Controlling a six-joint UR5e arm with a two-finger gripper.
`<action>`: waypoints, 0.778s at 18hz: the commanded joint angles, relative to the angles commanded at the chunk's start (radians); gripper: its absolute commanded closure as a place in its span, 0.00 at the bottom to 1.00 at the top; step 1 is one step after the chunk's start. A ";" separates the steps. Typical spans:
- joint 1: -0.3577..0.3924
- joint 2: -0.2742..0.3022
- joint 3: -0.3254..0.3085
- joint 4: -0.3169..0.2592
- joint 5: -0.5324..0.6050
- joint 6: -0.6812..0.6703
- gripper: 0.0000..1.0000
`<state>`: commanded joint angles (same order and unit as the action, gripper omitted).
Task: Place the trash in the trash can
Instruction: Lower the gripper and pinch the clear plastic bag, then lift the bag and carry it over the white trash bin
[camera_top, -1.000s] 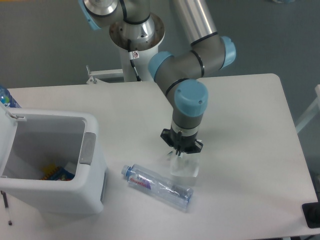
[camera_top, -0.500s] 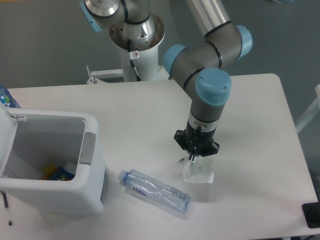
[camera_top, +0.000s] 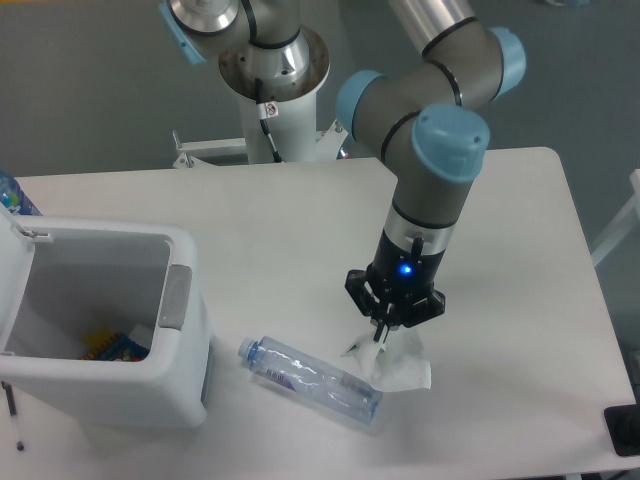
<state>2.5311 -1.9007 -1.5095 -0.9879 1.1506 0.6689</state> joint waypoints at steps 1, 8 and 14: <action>-0.003 0.003 0.005 0.000 -0.012 -0.009 0.98; -0.037 0.041 0.110 0.000 -0.110 -0.173 0.97; -0.101 0.097 0.129 0.000 -0.150 -0.262 0.97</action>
<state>2.4300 -1.8041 -1.3806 -0.9879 1.0001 0.4066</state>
